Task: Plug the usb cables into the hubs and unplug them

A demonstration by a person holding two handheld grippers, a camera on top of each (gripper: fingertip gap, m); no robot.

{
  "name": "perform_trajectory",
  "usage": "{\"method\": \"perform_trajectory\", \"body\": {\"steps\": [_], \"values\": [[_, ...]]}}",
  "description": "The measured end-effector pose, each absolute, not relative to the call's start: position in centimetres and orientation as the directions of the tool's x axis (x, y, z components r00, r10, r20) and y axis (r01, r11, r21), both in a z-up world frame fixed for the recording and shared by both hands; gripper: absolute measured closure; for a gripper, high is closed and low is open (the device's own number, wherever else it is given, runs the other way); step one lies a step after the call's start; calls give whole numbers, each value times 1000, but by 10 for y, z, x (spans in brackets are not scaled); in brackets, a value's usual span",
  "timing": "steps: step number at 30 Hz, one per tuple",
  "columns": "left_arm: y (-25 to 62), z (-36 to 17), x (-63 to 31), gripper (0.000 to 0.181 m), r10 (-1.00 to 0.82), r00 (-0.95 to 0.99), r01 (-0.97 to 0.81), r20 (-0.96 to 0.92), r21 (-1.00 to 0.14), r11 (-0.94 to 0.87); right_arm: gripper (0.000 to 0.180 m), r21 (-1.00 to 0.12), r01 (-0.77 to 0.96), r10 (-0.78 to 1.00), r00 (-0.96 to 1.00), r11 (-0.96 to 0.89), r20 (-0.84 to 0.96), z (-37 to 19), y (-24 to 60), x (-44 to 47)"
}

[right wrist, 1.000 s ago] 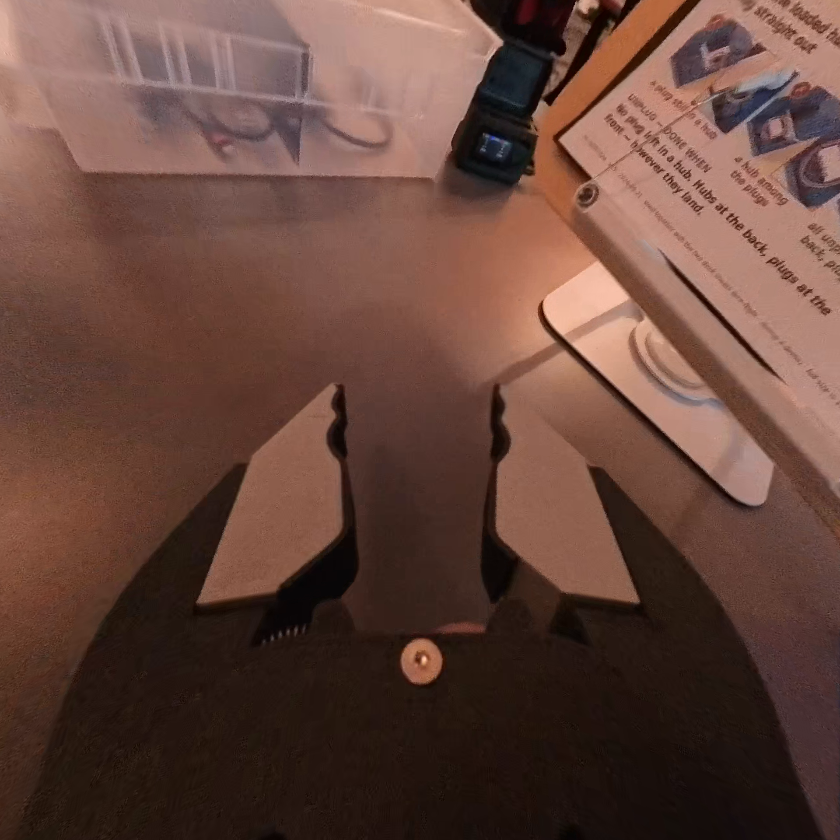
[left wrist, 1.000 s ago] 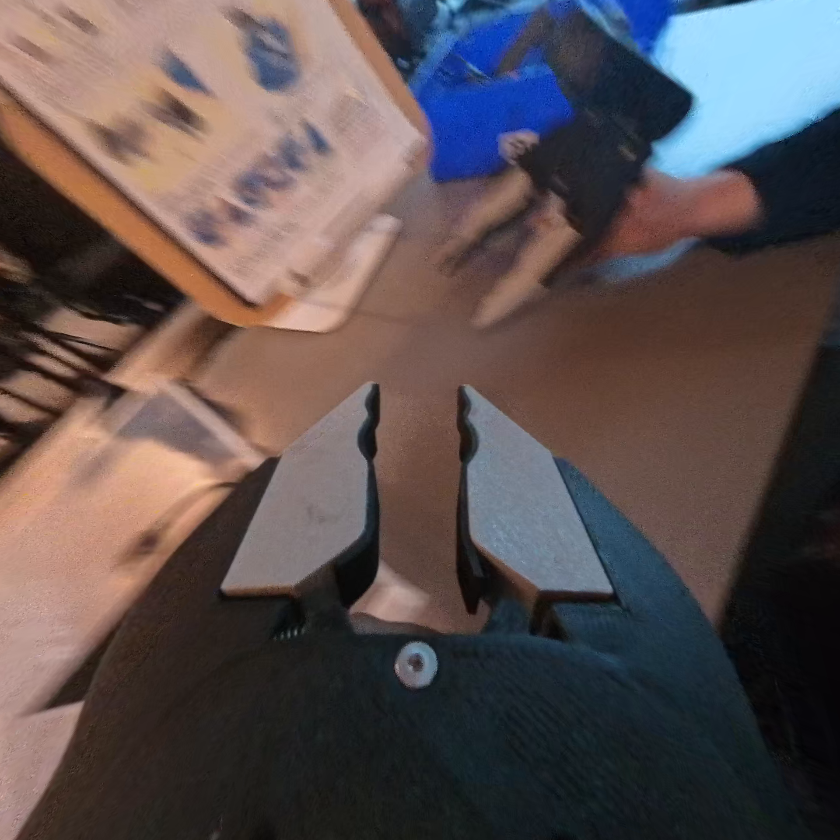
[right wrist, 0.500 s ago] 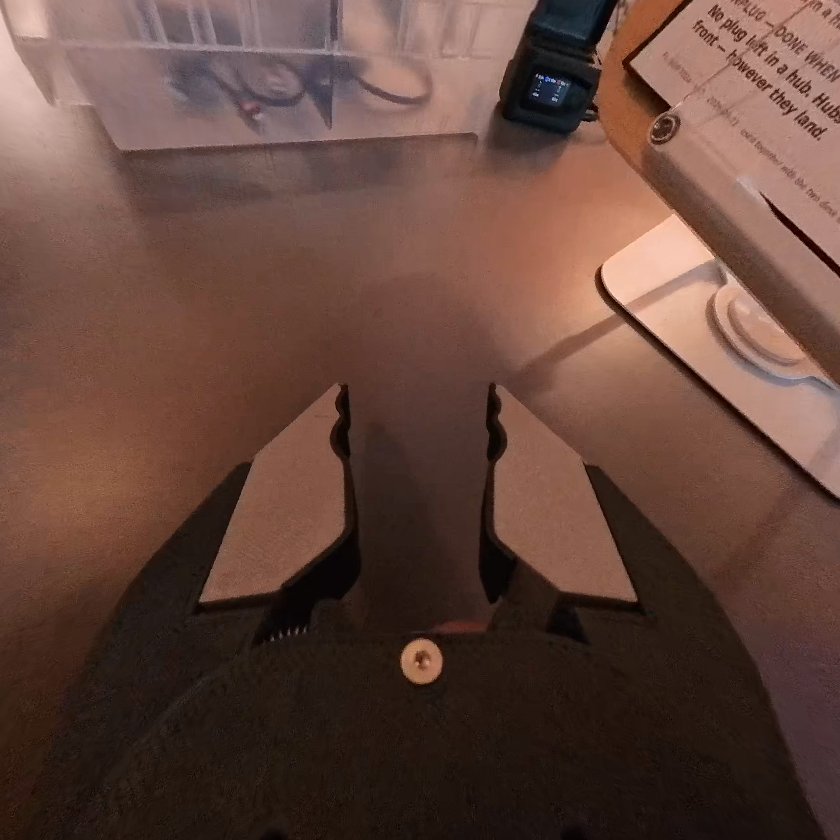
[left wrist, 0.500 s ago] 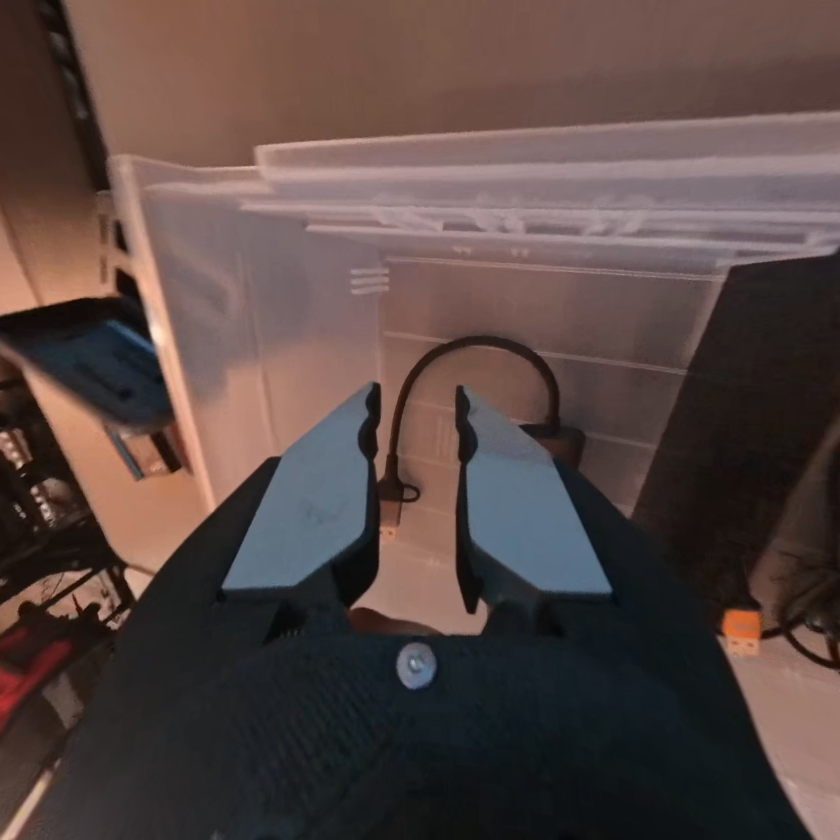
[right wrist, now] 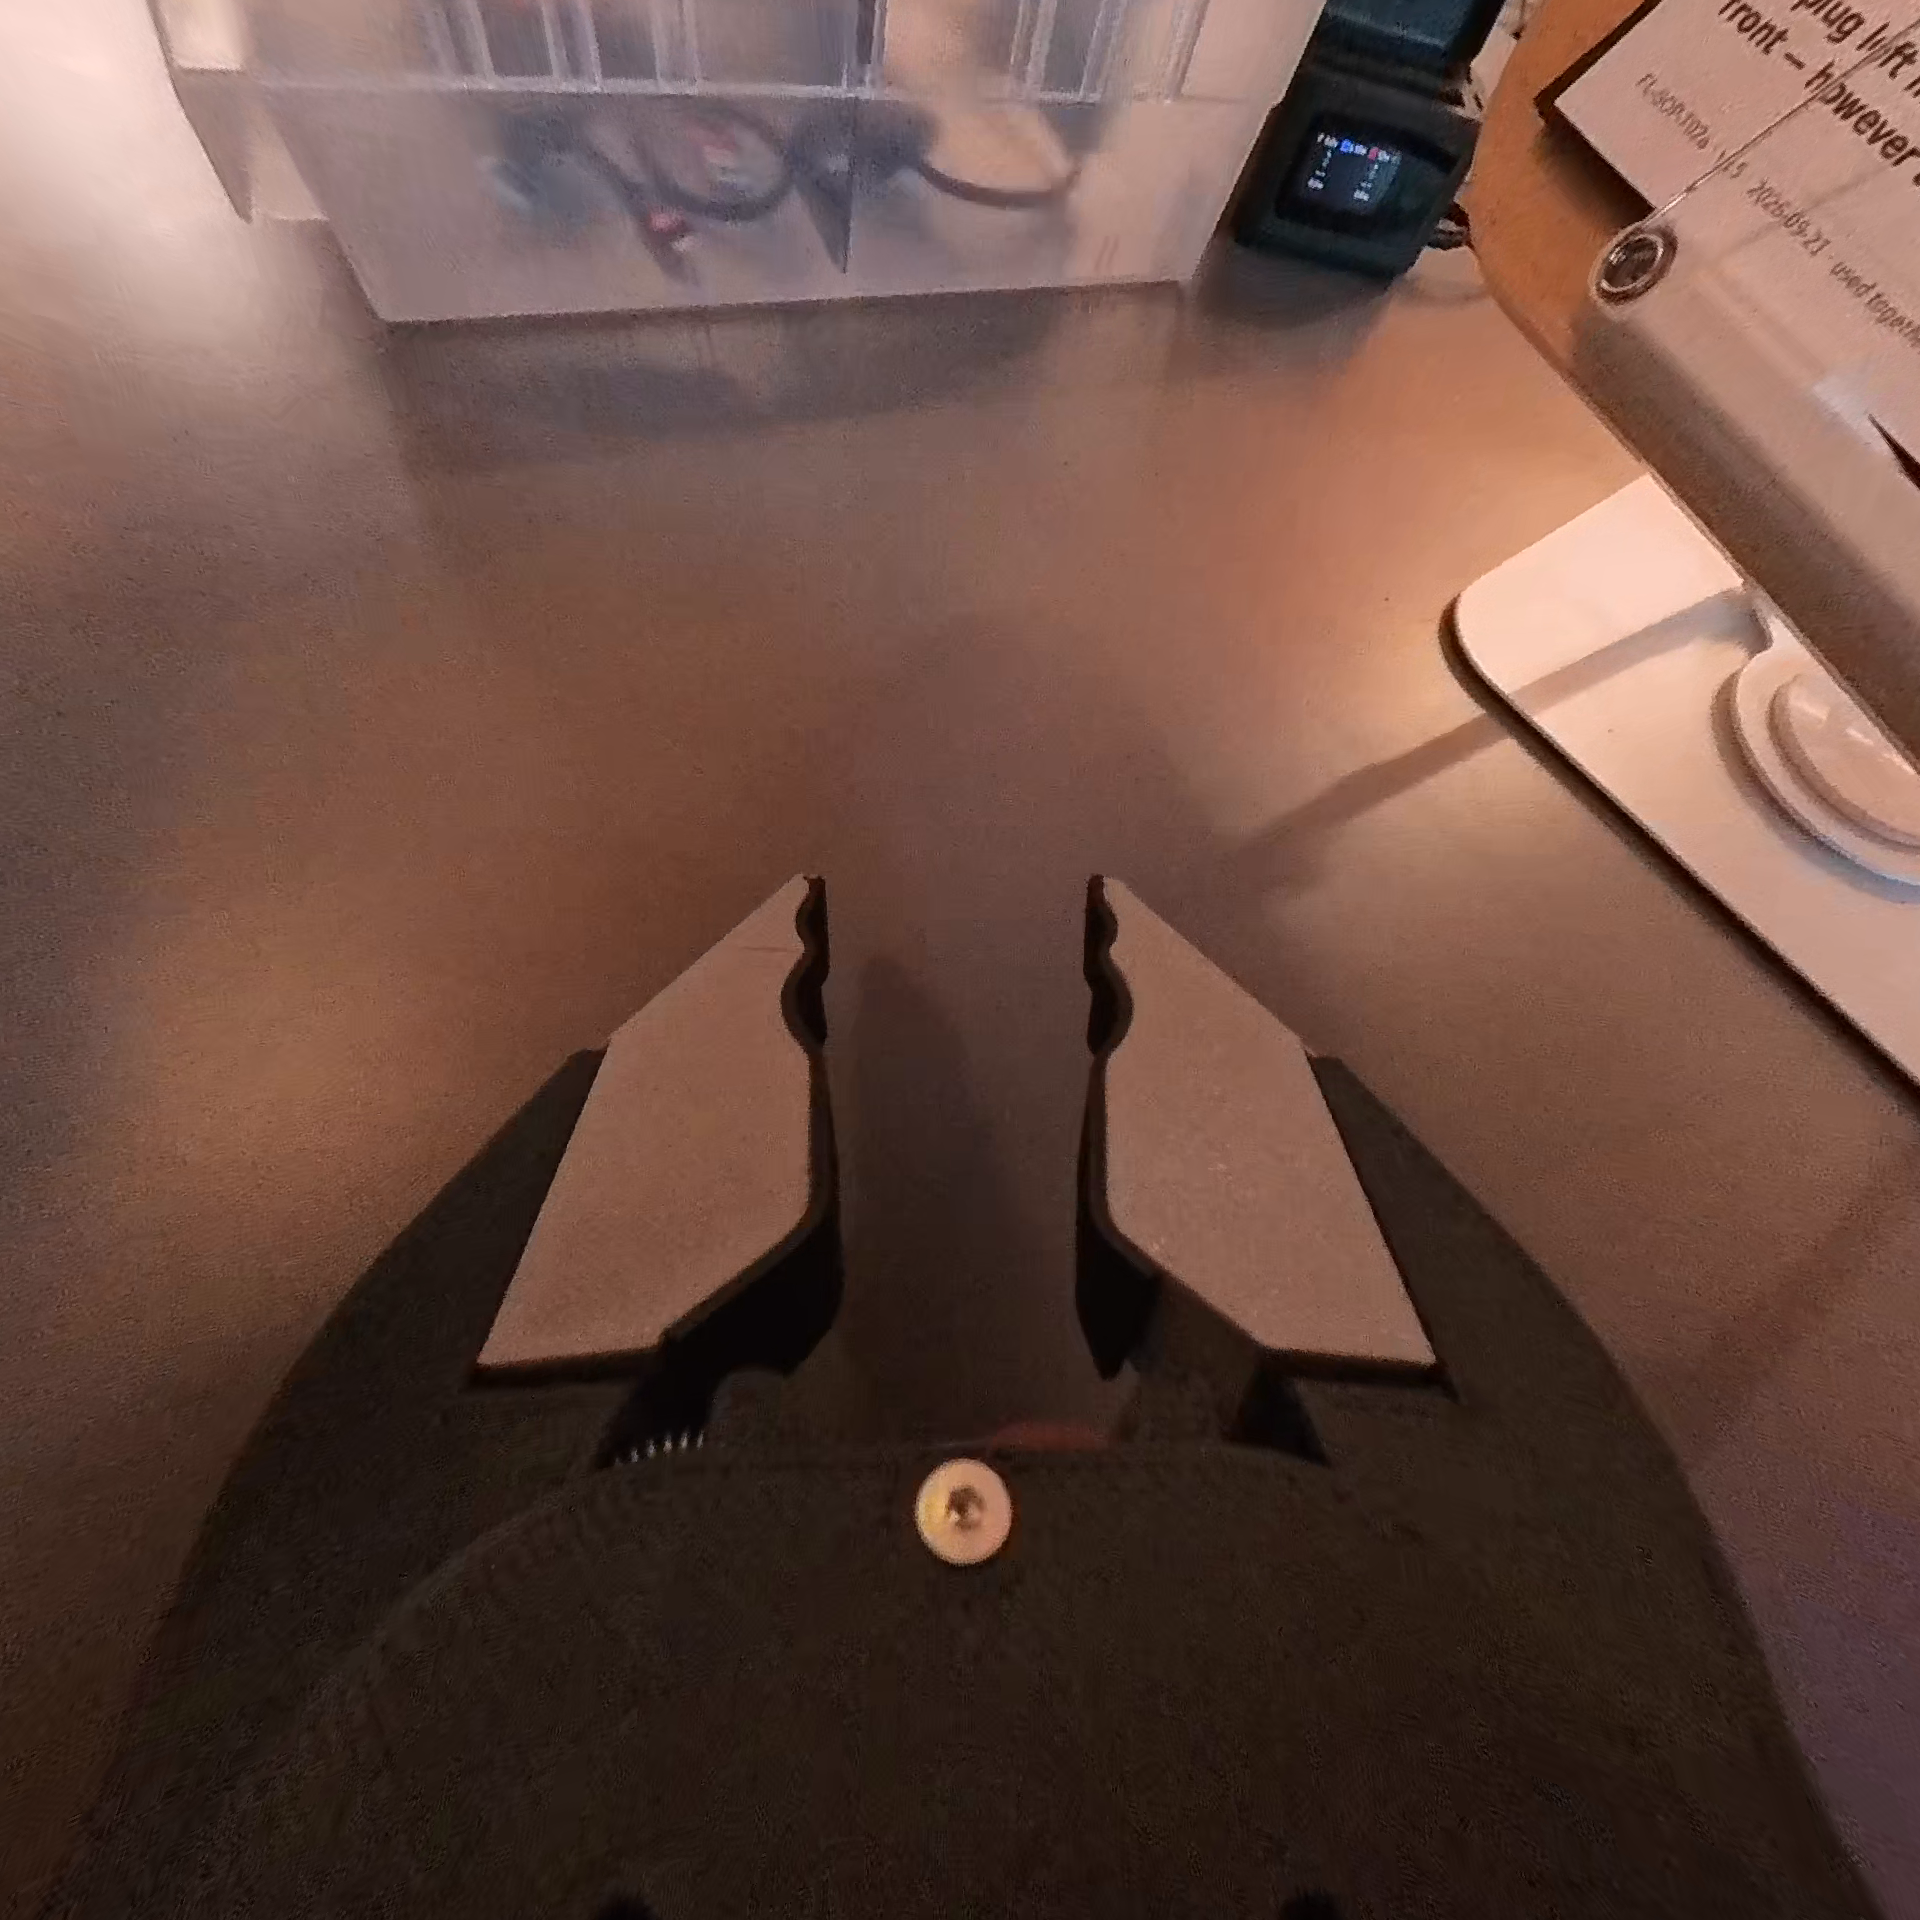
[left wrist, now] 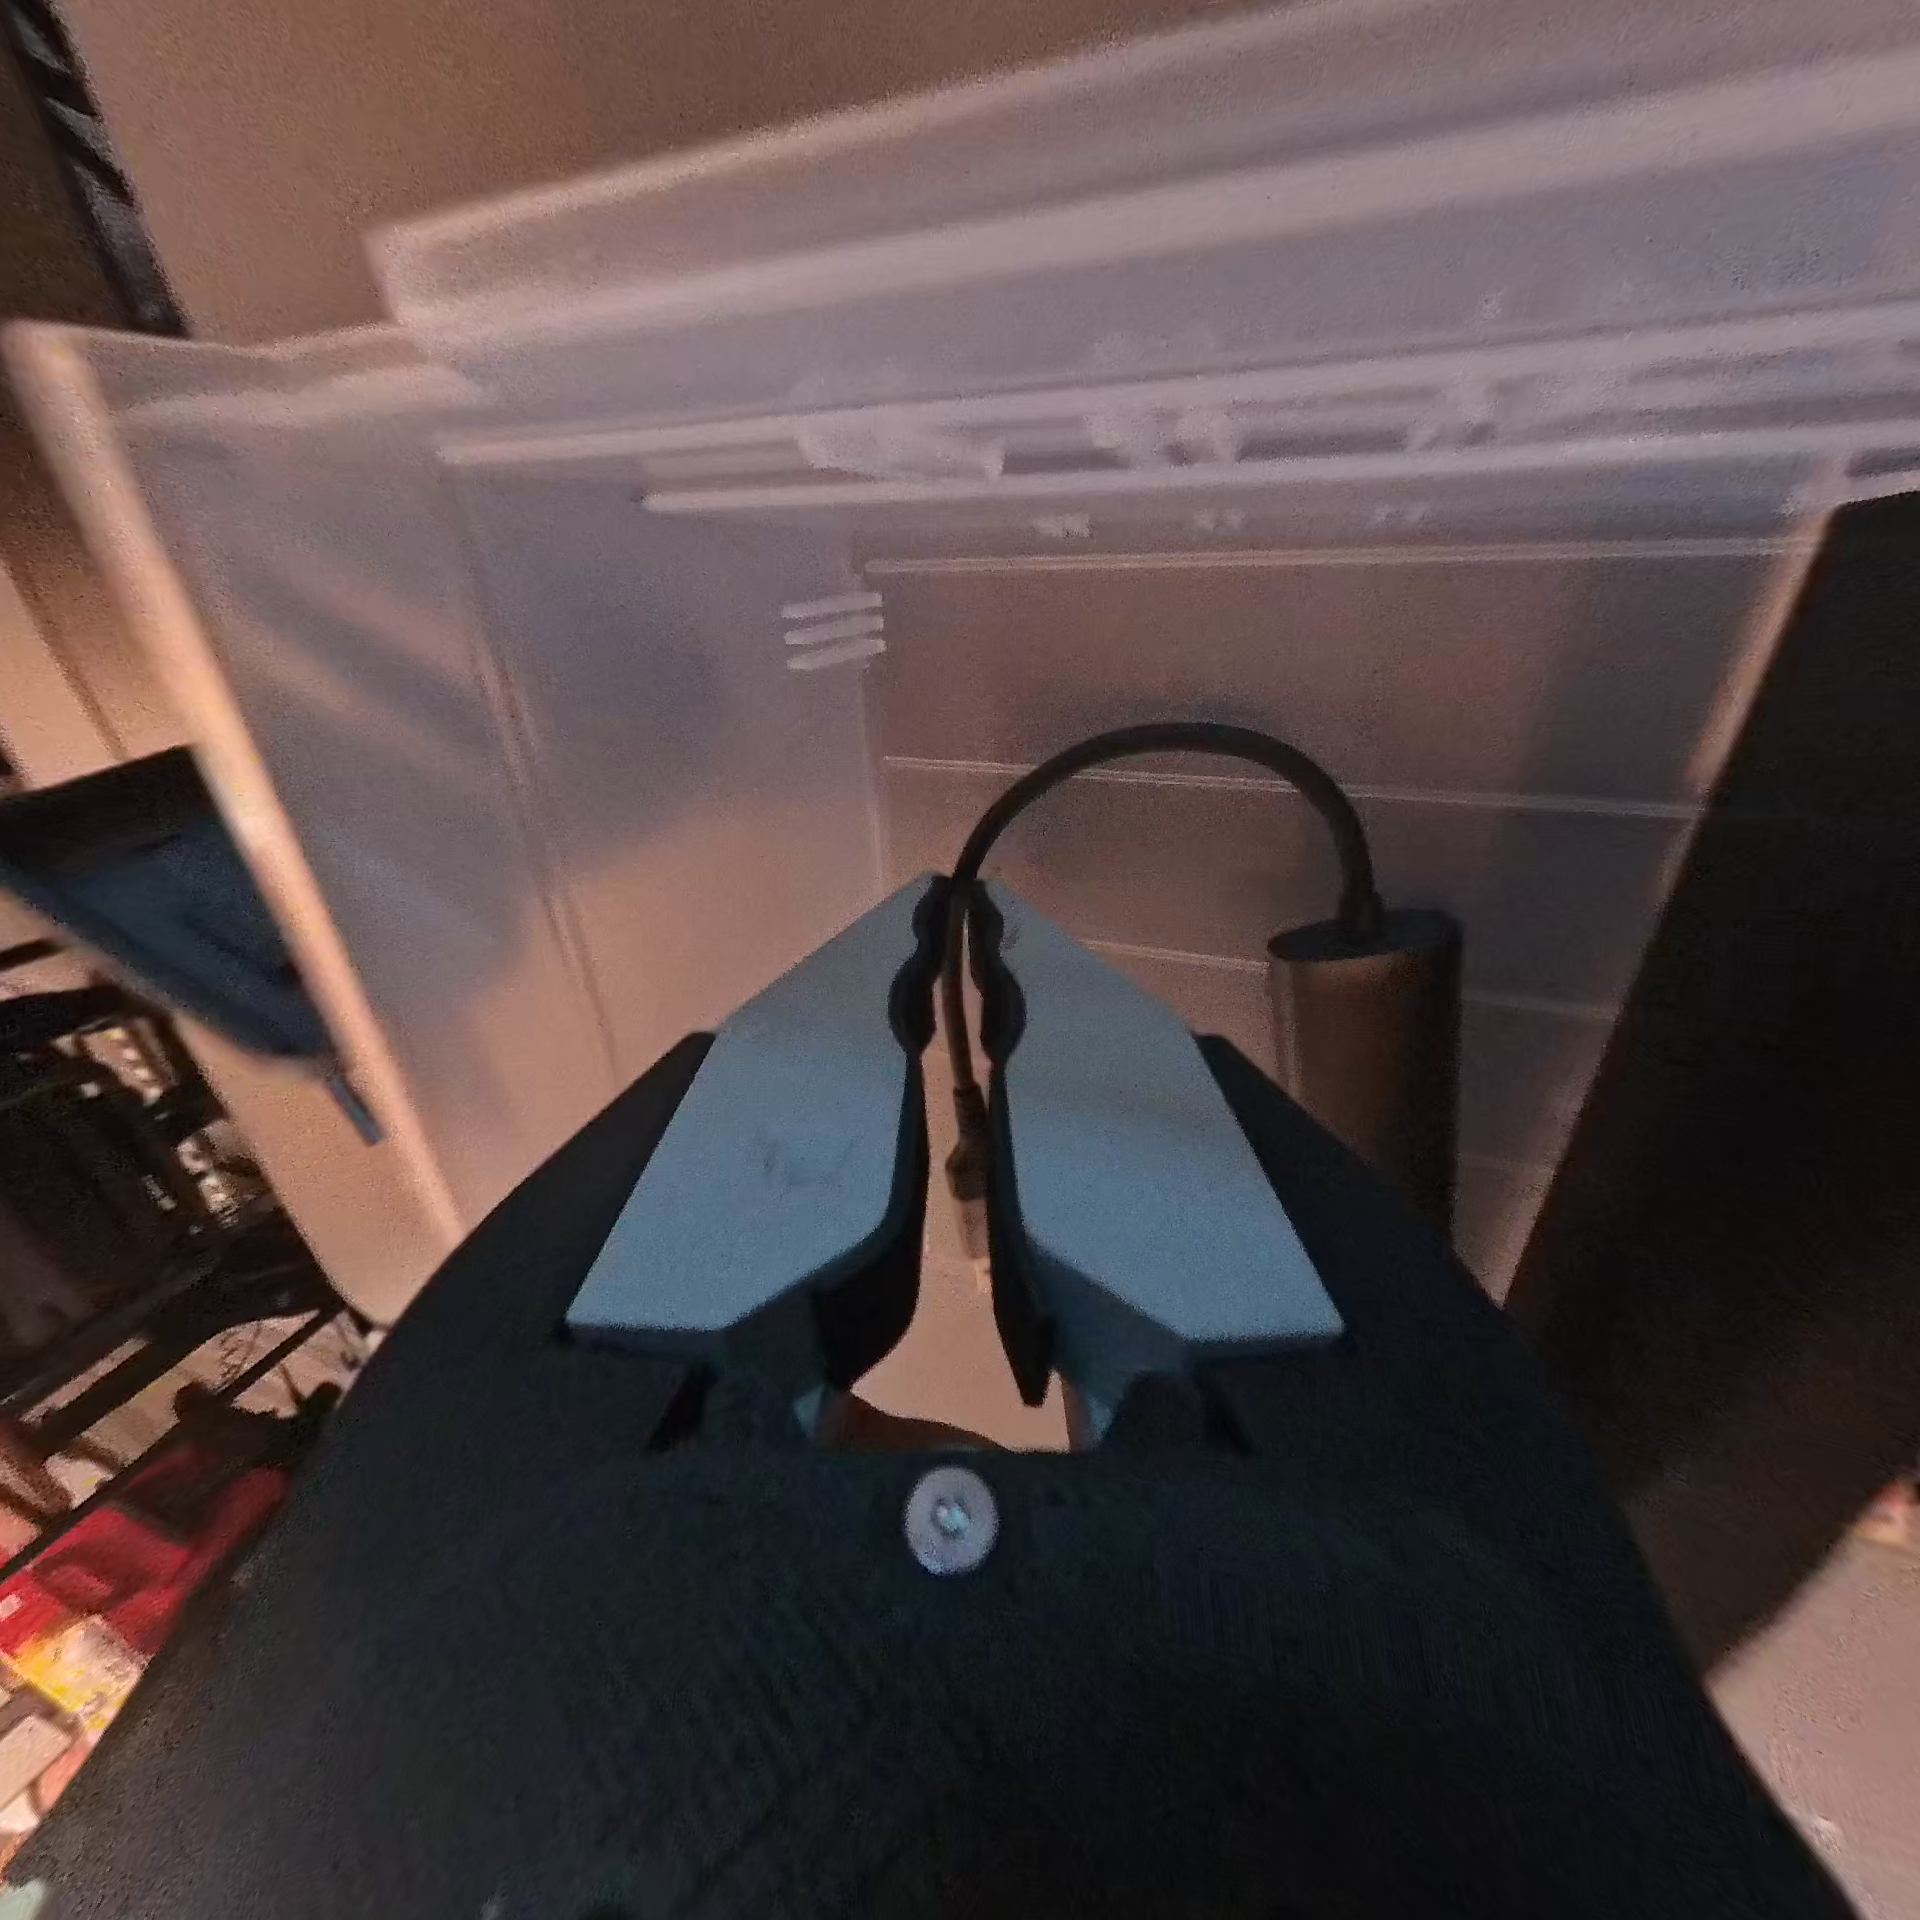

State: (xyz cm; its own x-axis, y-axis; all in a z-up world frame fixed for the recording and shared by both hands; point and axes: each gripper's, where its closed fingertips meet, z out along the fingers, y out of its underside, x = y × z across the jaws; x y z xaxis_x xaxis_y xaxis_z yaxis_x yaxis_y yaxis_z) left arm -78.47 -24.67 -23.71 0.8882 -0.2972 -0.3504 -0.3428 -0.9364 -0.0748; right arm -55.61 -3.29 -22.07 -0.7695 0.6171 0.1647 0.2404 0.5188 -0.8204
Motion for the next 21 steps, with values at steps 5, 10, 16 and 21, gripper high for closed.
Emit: {"method": "perform_trajectory", "body": {"steps": [5,10,16,21], "values": [[-248,-176,-777,181,-183,836,-308,-517,-166,-937,134,-831,249,629,-764,497,147,-218,-30,-554],[-268,-135,-759,181,-79,769,-258,-634,-195,-946,133,-825,272,636,-760,496,132,-221,-29,-553],[-274,-149,-746,158,61,864,-70,-499,-240,-968,132,-810,275,642,-751,519,156,-224,-28,-552],[-236,-172,-732,146,-80,922,-170,-379,-209,-963,134,-827,307,662,-743,471,101,-221,-25,-554]]}}
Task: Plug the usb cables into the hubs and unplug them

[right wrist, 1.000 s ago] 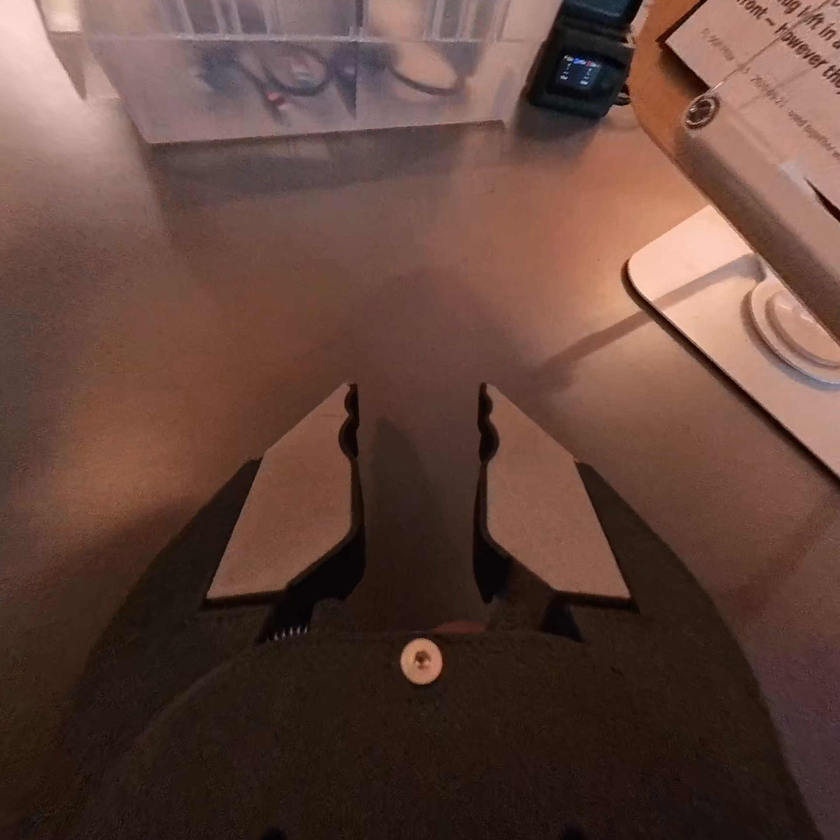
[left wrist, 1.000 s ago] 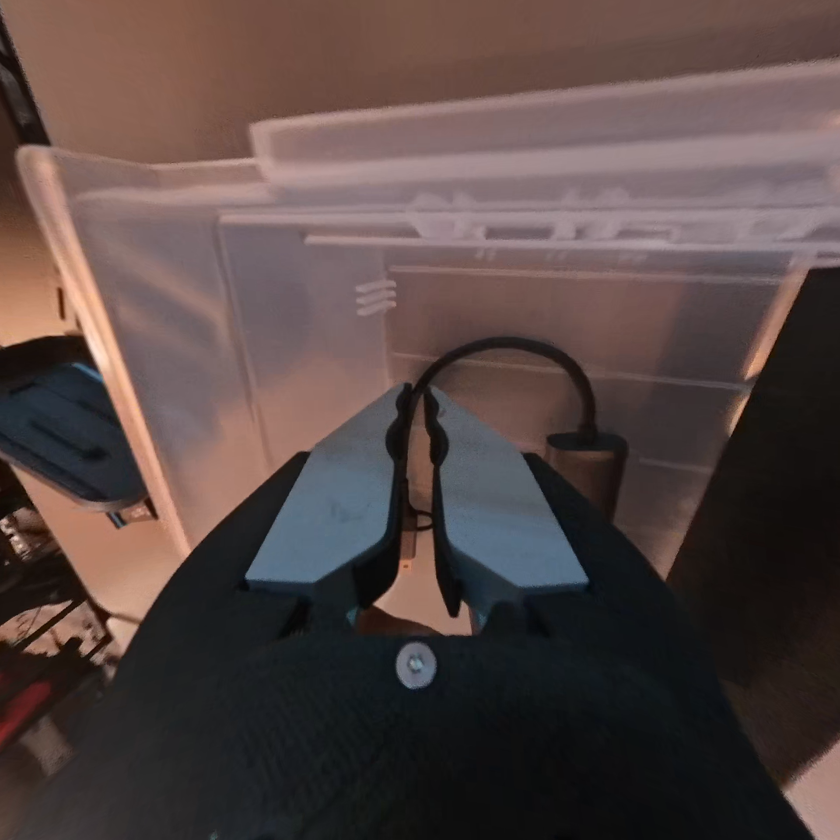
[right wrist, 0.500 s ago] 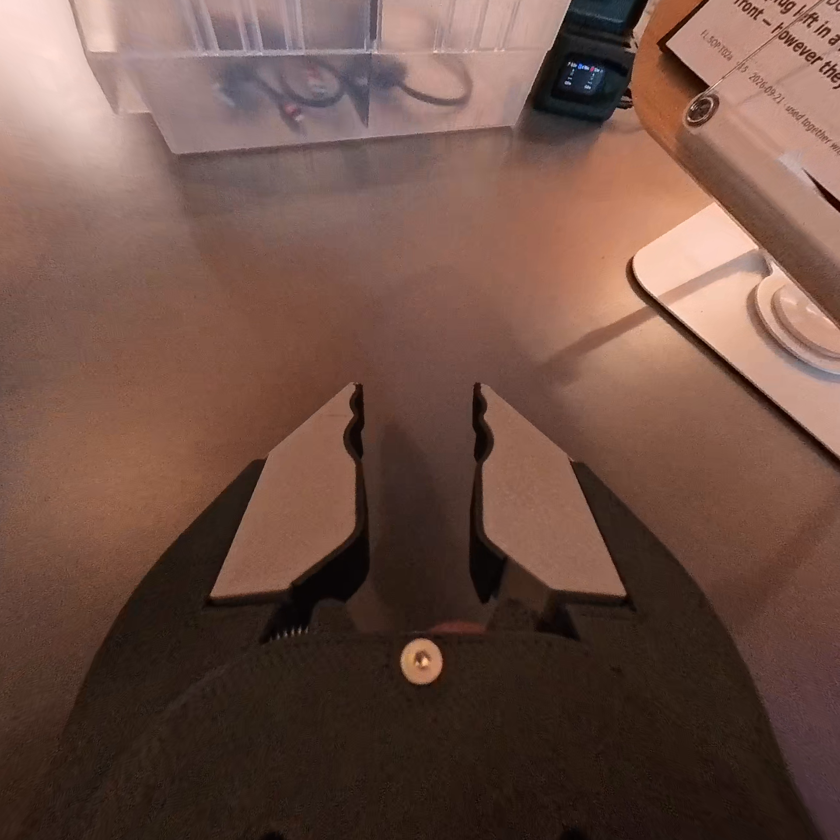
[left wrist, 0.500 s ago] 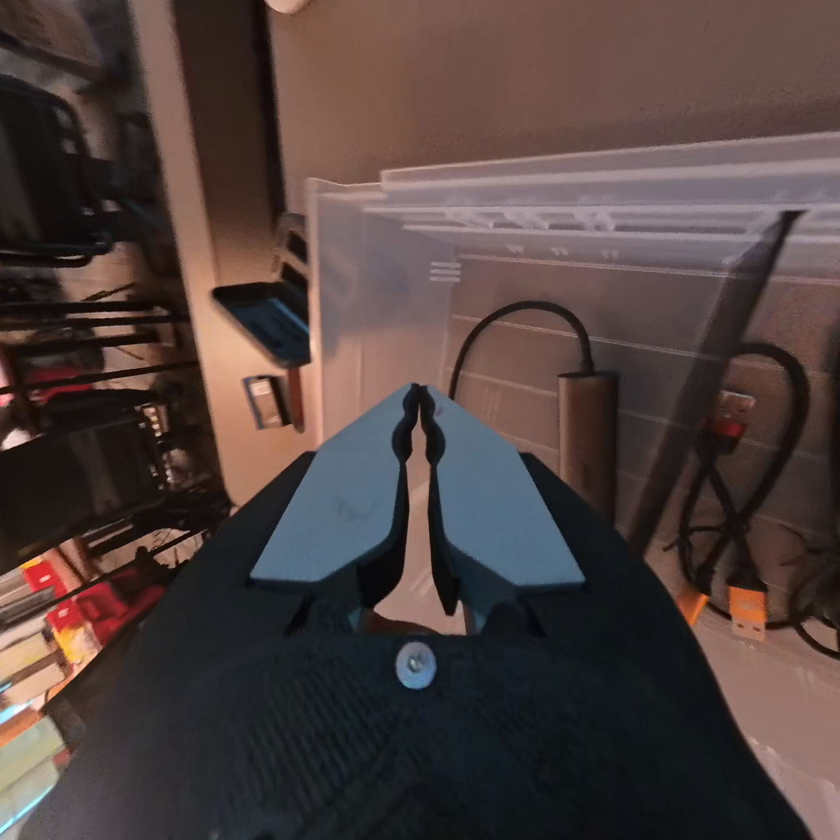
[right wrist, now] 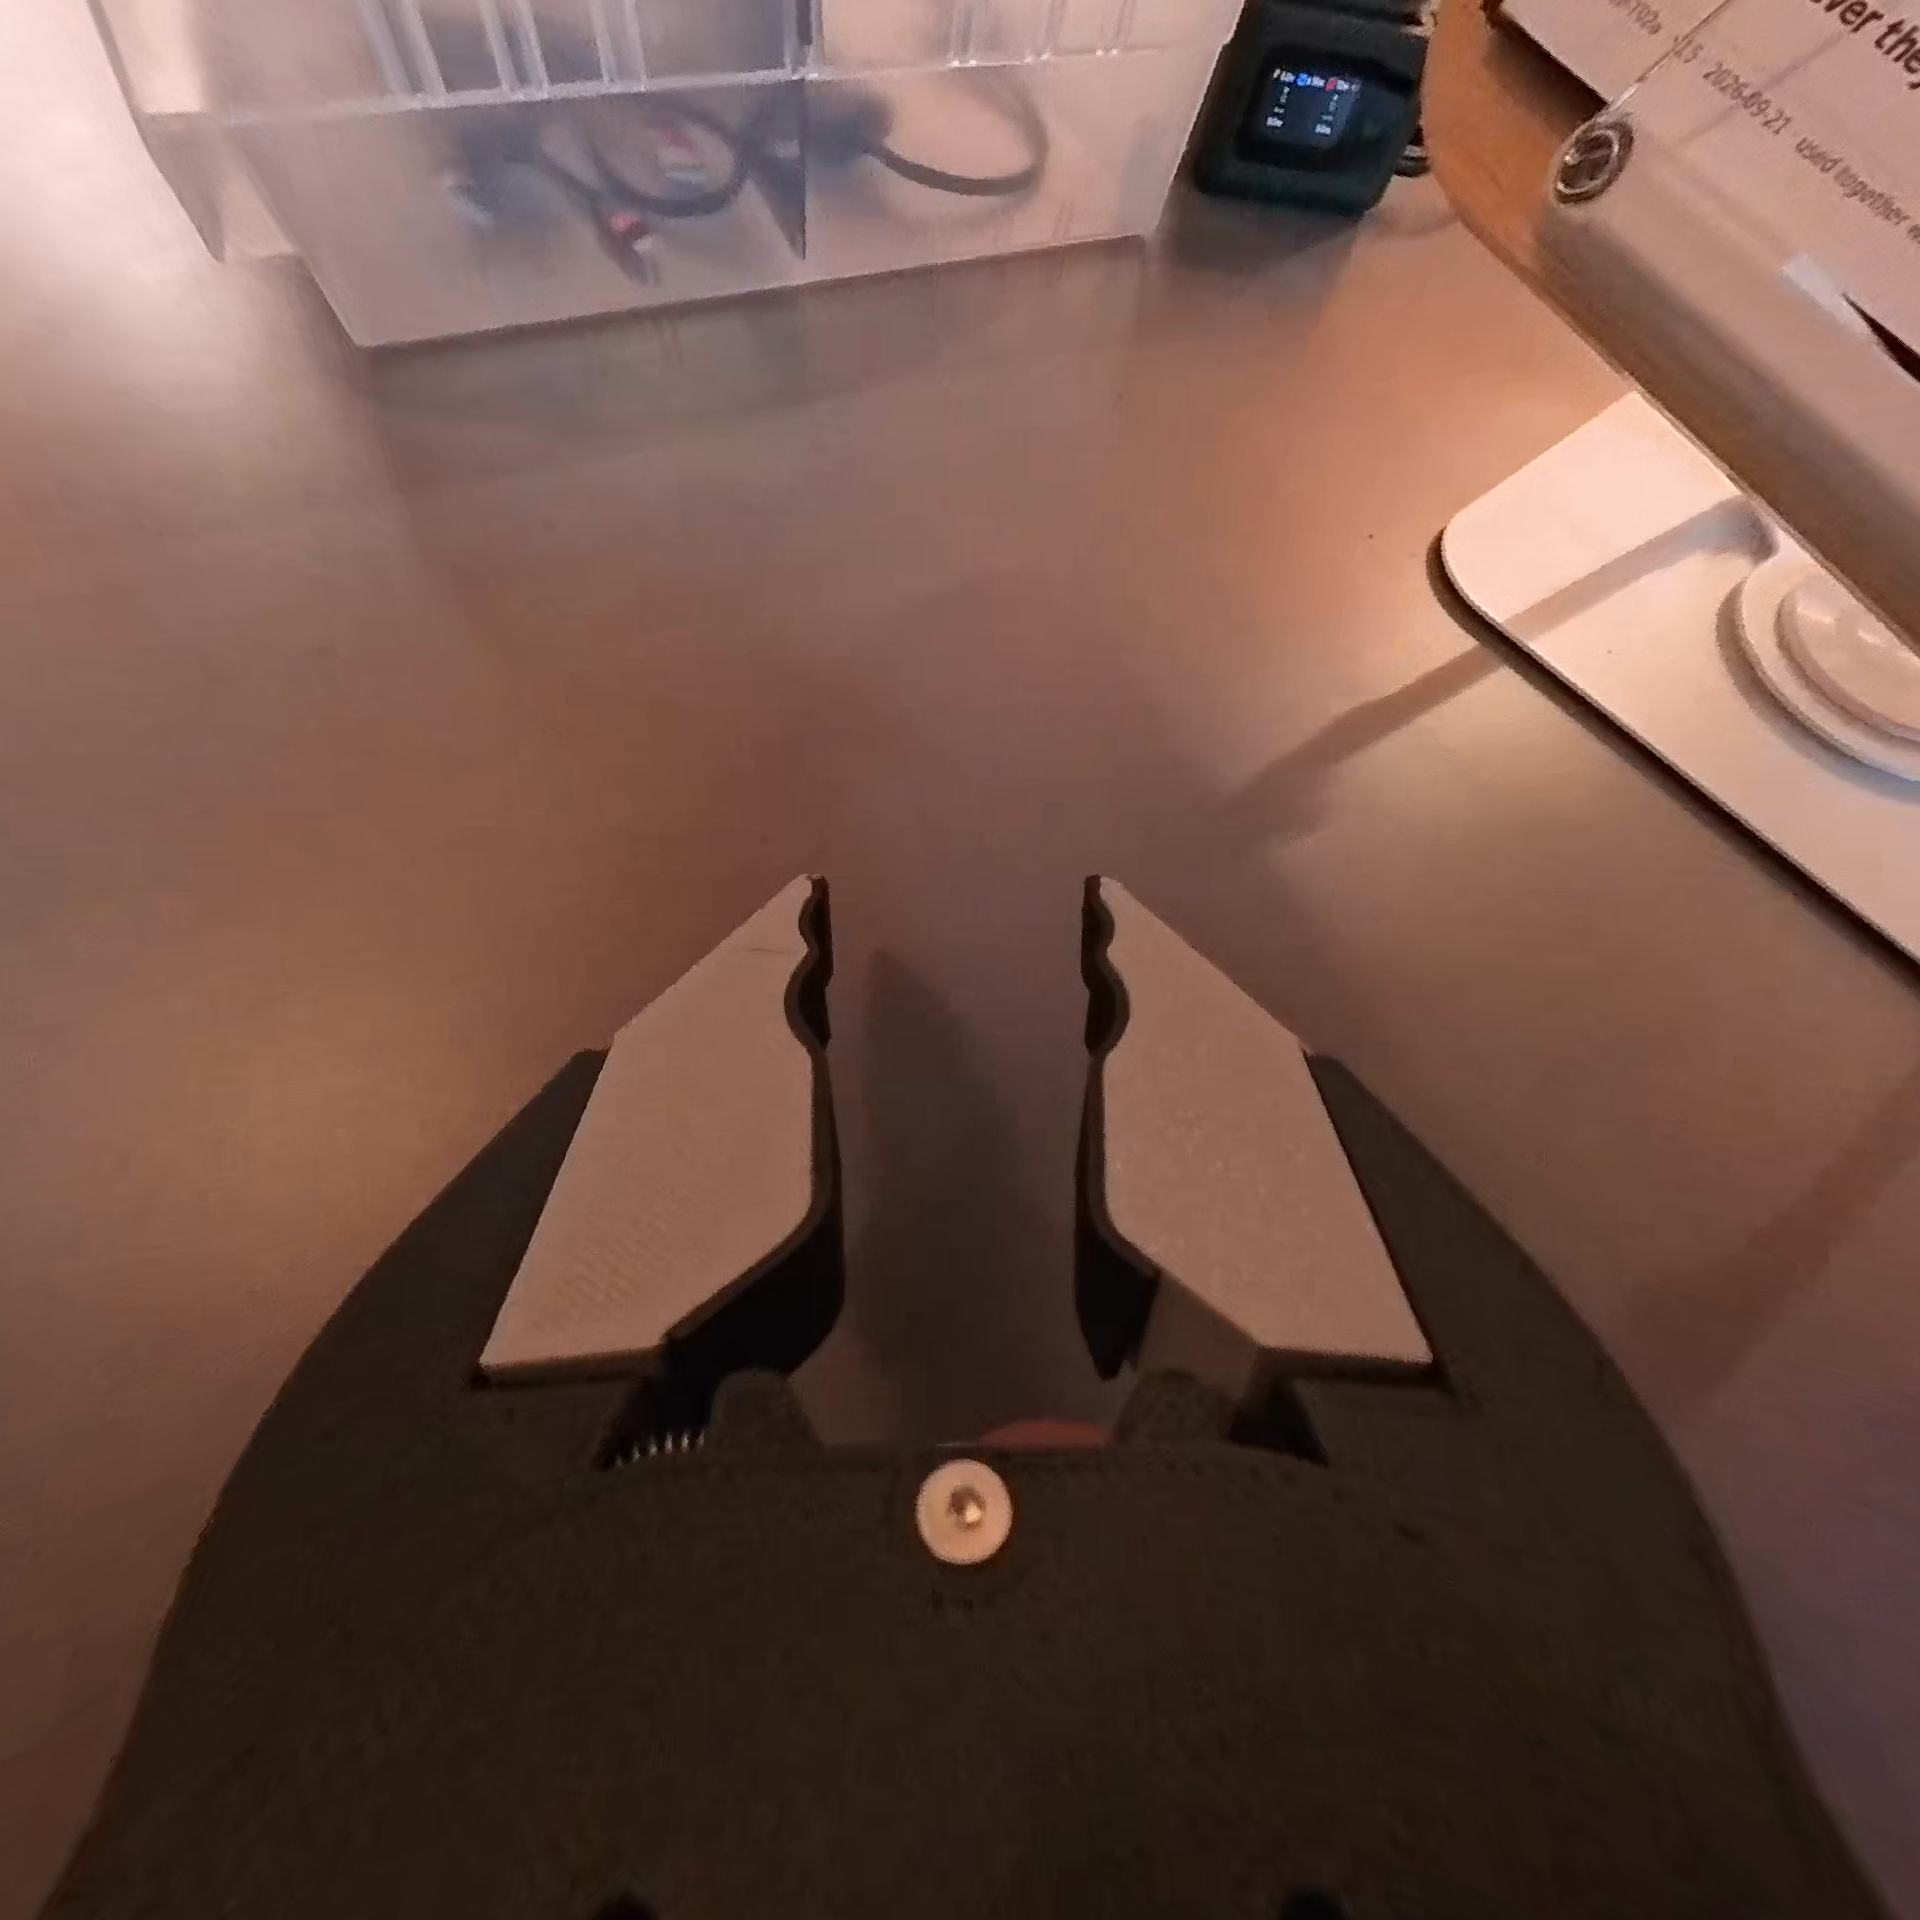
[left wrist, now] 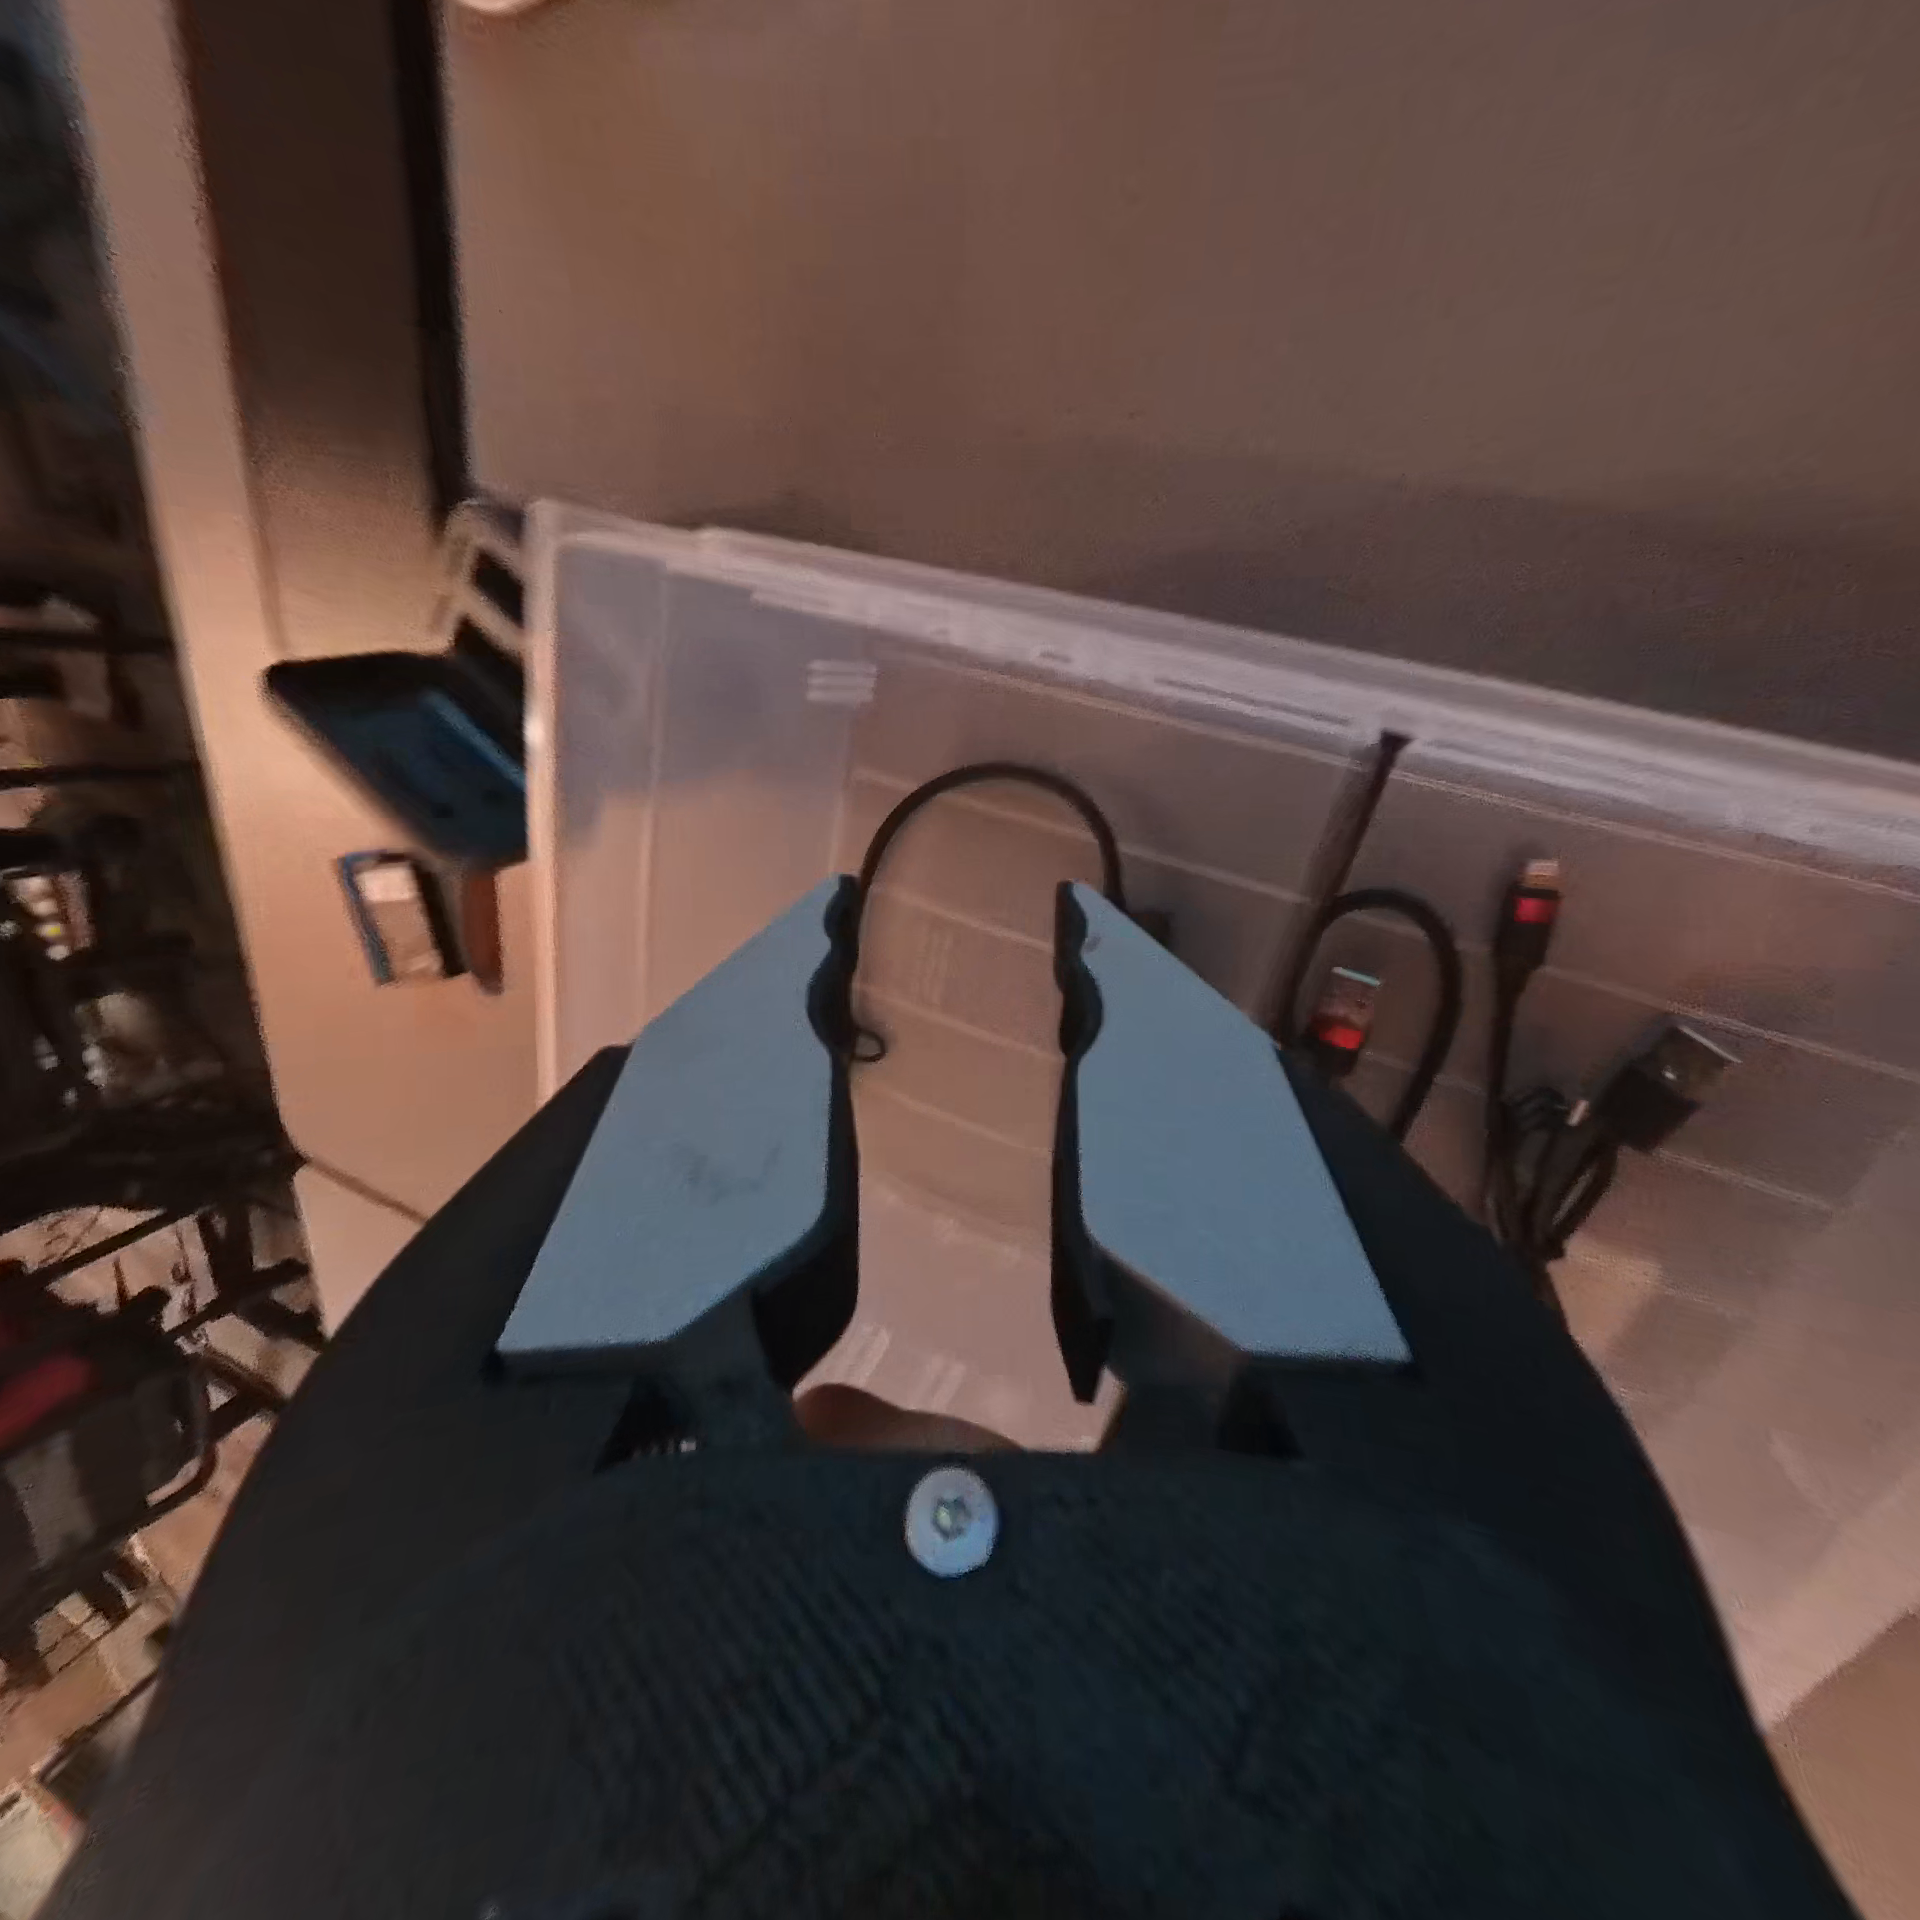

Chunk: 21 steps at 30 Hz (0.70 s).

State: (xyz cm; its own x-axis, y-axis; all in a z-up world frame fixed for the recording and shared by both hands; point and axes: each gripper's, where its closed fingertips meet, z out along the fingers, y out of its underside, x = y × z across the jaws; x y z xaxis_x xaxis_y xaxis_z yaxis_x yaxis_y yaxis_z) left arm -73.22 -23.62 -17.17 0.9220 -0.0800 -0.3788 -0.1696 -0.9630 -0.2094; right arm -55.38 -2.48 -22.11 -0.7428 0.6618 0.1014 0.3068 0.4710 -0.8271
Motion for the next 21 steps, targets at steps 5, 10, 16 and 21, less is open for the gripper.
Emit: {"method": "perform_trajectory", "body": {"steps": [5,10,16,21], "values": [[-225,-201,-728,132,17,997,4,-69,-180,-984,135,-841,337,669,-742,424,40,-218,-23,-555],[-226,-214,-708,130,438,861,464,259,-48,-884,137,-834,326,642,-765,445,44,-220,-26,-551],[-230,-227,-739,124,648,759,650,61,-127,-749,138,-839,333,616,-788,430,3,-219,-29,-547],[-244,-245,-735,132,624,779,624,-64,-19,-781,138,-849,355,625,-780,392,-38,-216,-26,-548]]}}
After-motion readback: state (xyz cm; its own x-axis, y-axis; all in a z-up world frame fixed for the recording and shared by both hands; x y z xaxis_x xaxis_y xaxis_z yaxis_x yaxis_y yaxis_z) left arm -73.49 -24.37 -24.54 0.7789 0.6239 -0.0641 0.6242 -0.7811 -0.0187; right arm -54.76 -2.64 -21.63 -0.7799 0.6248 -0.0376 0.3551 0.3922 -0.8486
